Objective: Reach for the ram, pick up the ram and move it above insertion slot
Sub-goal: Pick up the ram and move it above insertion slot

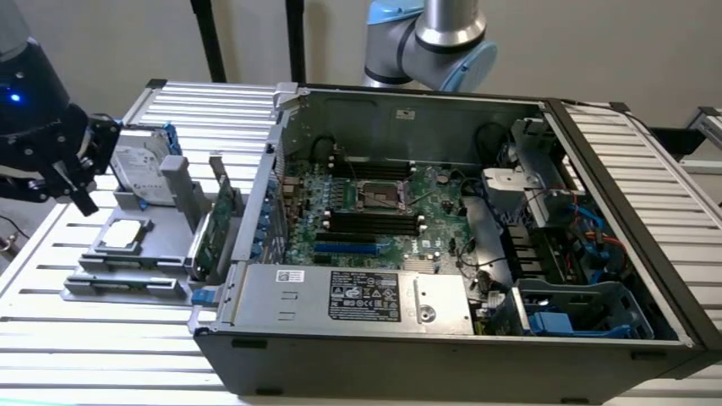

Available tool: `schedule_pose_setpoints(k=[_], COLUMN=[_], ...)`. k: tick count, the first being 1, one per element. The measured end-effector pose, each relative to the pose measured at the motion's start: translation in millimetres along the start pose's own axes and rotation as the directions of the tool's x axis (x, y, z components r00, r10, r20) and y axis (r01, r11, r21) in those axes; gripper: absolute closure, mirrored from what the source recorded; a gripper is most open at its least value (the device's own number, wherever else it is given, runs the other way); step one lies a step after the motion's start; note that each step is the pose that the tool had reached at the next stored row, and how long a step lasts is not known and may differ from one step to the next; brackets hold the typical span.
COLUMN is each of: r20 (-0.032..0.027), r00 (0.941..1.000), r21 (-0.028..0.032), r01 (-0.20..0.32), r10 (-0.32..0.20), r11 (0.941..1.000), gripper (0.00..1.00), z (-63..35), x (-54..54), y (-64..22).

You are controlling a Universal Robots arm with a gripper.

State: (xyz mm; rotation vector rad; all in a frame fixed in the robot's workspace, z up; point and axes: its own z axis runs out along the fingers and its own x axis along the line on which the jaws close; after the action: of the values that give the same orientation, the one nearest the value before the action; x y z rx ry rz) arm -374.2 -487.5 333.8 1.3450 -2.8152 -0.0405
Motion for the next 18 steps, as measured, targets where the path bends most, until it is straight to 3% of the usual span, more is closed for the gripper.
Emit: schedule_pose_setpoints(k=[4, 9, 14, 18], r20=[-0.0023, -0.0053, -0.0084, -0.0108], r00=[0.9974, 0.9867, 0.9677, 0.9469], r21=[0.0005, 0.0009, 0.0010, 0.0009], r01=[0.072, 0.163, 0.252, 0.322], r10=[-0.072, -0.163, -0.252, -0.321], r11=[0.9974, 0.9867, 0.9677, 0.9469], gripper=[0.89, 0.89, 0.89, 0.89], z=[0.9, 2.0, 3.1, 3.9], x=[0.0, 0.0, 0.0, 0.0], y=[0.0, -0.1, -0.1, -0.1])
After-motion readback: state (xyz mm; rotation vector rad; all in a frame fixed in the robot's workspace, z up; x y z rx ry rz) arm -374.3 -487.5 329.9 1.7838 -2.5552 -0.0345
